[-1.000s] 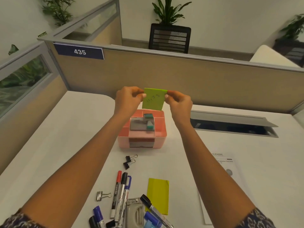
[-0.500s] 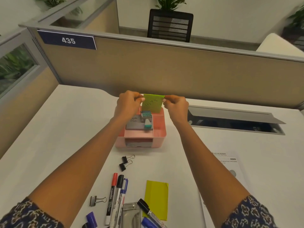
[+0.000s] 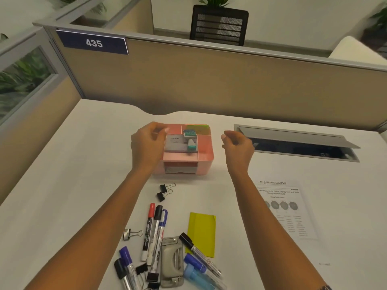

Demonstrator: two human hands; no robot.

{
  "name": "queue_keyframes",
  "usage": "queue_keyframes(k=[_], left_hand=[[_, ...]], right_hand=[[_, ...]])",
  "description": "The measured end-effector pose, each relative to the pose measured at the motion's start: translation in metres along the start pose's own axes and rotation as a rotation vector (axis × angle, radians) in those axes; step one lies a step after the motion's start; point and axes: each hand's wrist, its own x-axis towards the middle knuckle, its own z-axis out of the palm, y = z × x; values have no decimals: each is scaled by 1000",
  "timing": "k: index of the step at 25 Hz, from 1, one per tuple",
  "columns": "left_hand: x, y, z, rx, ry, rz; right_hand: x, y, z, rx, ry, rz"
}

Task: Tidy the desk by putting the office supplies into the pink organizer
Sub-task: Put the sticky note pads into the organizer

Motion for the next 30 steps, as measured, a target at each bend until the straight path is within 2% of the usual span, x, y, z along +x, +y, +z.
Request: queue_keyframes(k=[4,7,9,12,16,18,23,30], left_hand=[[-59,-25,-8,-28,-83,-30],[-98,-38,-1,45,-202,-73],[-117,-48,7,165,-349,-124],[-136,-55,18,331,-530,-148],[-155,-48,34,734,-577,56],[-162,-41,37,828,-593,79],[-171,-32,43,810,-573,33],[-159,-39,56,685,-543,-107]], right_hand=[[-44,39,-24,-90,-22,74],[-75,69,-36,-267,-160,188],[-96,82,-43,-426,-261,244],[-122,88,-49,-590,-303,286],[-141,88,-52,-681,-291,322],[-148,88,-49,-708,-294,331],[-150,93,-44,-664,-284,370],[-143,106,-53,-304,-203,476]])
